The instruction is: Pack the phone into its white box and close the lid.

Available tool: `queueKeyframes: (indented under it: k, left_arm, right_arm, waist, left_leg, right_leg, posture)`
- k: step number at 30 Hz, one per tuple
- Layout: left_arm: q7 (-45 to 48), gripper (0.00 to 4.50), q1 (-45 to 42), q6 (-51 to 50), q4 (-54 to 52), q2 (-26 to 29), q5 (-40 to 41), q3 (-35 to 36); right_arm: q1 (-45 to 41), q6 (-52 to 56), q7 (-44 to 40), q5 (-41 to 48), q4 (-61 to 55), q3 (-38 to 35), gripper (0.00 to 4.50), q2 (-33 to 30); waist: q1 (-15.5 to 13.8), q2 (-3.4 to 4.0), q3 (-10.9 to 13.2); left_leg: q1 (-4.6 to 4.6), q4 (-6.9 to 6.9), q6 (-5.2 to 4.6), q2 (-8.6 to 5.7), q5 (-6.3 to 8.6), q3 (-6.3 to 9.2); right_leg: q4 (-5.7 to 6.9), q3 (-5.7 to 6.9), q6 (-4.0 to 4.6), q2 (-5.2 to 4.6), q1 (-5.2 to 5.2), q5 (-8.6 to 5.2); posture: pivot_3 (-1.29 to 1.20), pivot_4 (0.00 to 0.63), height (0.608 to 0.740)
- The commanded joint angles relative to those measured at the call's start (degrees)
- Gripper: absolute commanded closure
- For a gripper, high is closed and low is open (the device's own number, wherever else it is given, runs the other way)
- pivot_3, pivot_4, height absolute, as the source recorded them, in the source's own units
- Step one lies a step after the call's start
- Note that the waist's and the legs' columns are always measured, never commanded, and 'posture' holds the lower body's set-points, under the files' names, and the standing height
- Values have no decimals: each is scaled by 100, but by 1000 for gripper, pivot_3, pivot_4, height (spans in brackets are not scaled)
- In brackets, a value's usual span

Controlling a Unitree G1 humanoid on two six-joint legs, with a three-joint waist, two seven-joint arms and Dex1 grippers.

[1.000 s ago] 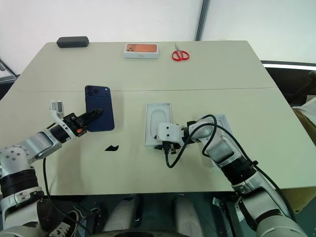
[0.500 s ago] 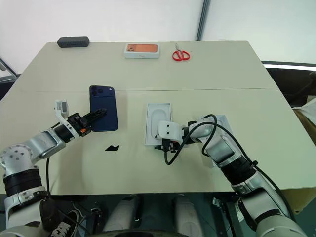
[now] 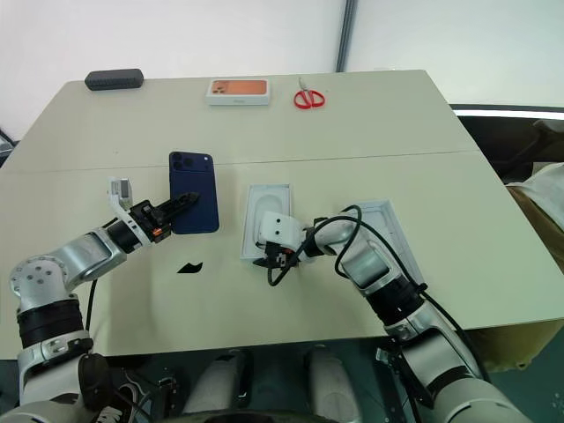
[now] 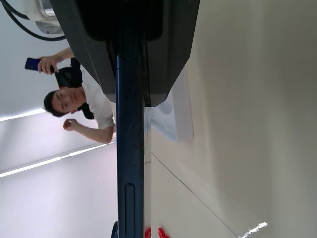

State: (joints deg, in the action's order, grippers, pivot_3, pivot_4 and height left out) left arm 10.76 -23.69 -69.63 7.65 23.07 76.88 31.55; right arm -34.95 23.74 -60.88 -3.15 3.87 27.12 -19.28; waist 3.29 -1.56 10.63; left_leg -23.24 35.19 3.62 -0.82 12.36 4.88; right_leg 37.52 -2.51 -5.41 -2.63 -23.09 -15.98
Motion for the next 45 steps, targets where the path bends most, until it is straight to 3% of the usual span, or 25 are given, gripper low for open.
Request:
queueKeyframes:
  k: [1, 8, 11, 14, 15, 22, 27, 29, 35, 45]
  left_arm:
    - [-12, 4393, -127, -17, -164, 29, 392, 73]
    - [-116, 4393, -144, 101, -184, -74, 437, -74]
    - [-103, 4393, -134, 128, -221, -103, 414, -154]
    - [-111, 4393, -143, 136, -262, -124, 429, -208]
    - [-111, 4393, -155, 137, -264, -122, 439, -218]
    - [-18, 4393, -288, 113, -167, -99, 439, -354]
    - [-25, 4393, -289, 107, -202, -374, 408, -576]
    - [-41, 4393, -257, 77, -252, -492, 429, -676]
    - [-148, 4393, -172, -36, -392, -818, 485, -1014]
    - [-300, 4393, -129, 152, -440, -1112, 288, -1225]
  right_arm:
    - [-29, -42, 37, -56, 162, 404, 2411, 334]
    - [-186, -1, 172, 89, 364, 93, 2411, 576]
    - [-197, 247, 218, 374, 163, -227, 1617, 636]
    - [-164, 471, 306, 546, -158, -430, 90, 574]
    - [-132, 553, 294, 613, -367, -494, 34, 493]
    - [356, 1065, 322, 1026, -1551, -1198, 34, -505]
    - [662, 944, 743, 1891, -1376, -2625, 34, -487]
    - [847, 856, 732, 2049, -1404, -2848, 34, -586]
    - [1417, 480, 639, 1917, -1521, -2697, 34, -1089]
    - [1207, 472, 970, 2034, -1496, -2436, 34, -918]
  waist:
    - [27, 0, 0]
    - [44, 0, 0]
    - [14, 0, 0]
    - [-58, 1, 1]
    - [-77, 1, 1]
    - [-245, 1, 1]
    - [-251, 1, 2]
    - [-251, 0, 2]
    - [-227, 2, 3]
    - [-241, 1, 3]
  left_leg:
    - [0, 0, 0, 2, 0, 0]
    - [-2, -2, 1, 20, 0, -4]
    - [-6, -1, 2, 19, -1, -3]
    - [-13, 1, 2, 18, -1, -4]
    - [-14, 1, 2, 17, -1, -4]
    - [-18, 8, 2, -16, -1, -2]
    - [-18, 6, 2, -23, -1, -3]
    - [-19, 6, 2, -23, -1, -5]
    - [-20, 6, 1, -24, -1, -14]
    - [-18, 7, 1, -23, -1, -15]
  right_leg:
    - [3, 0, 1, 0, -1, 0]
    - [5, 1, 3, 7, -5, 2]
    - [5, 2, 3, 7, -8, 2]
    - [5, 2, 3, 5, -16, 3]
    - [4, 1, 3, 5, -16, 3]
    - [3, 5, 3, -8, -11, 2]
    - [3, 4, 3, -12, -11, 2]
    - [2, 4, 3, -12, -9, 2]
    - [2, 4, 2, -10, -10, 1]
    - [2, 1, 2, -5, -9, 1]
  posture:
    - [0, 150, 740]
    - [0, 150, 740]
    - [0, 150, 740]
    - [0, 150, 740]
    - [0, 150, 740]
    - [0, 150, 740]
    - [0, 150, 740]
    - [0, 150, 740]
    - [0, 150, 740]
    - [0, 150, 740]
